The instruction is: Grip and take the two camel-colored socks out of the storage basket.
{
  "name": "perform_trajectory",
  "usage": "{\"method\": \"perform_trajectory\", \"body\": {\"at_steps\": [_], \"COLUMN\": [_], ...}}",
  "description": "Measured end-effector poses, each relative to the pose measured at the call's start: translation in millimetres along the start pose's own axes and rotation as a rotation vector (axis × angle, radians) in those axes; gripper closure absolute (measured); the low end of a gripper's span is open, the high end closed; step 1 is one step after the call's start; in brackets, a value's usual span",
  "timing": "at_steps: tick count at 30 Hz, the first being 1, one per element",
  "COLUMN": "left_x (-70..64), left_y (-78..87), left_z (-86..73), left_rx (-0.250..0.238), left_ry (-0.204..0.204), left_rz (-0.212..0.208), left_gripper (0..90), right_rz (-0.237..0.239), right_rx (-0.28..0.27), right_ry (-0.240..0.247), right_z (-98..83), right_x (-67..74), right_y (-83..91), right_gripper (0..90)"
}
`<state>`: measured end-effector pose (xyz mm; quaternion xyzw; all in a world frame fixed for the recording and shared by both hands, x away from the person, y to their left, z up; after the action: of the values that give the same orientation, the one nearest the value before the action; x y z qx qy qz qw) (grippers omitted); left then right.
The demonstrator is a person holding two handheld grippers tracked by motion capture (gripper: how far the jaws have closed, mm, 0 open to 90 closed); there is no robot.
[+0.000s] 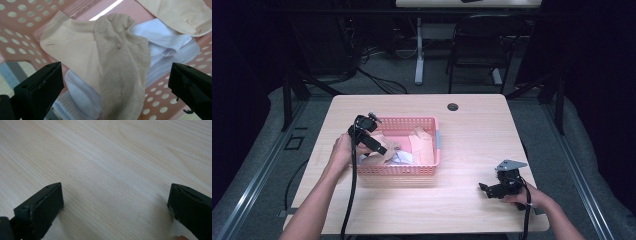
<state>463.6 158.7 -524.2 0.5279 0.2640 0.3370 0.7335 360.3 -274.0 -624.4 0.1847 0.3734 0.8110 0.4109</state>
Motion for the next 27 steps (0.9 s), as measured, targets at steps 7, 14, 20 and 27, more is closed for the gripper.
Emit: {"method": "perform_trajectory", "body": {"at_steps": [7,14,20,27], "left_x": [1.2,-1.1,-5.8,-5.7], "left_y": [-16.1,-31.0,-43.8,-50.3], "left_z": [-1.2,-4.4,-0.7,-0.8], "left_rx": [0.044,0.083,0.143,0.211], "left_ry": [0.010,0.022,0.030,0.012], "left_rz": [-0.005,-0.041,-0.054,-0.045], "left_gripper": [10.1,19.8,39.8,60.5], "right_rz": [0.001,0.002,0.003,0.003], "right_rx": [0.000,-0.001,0.000,0.000], "right_ry": [0.001,0.001,-0.001,0.000], "right_z": [-0.1,-0.1,-0.1,-0.1], "right_x": [0.0,-0.1,-0.1,-0.1], "right_y": [0.1,0.0,0.0,0.1], "right_gripper": [0.0,0.0,0.0,0.0]}}
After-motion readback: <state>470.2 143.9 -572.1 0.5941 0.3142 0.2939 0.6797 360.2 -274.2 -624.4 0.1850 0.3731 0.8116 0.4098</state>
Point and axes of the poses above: each handheld gripper's, and its own axes: y roughly backward along the jaws, z roughly out of its top, x roughly to its left, the point moved 5 cm from there along -y, roughly forward along the jaws, and after that the axes turned 4 degrees about x, right-handed, at the moved point
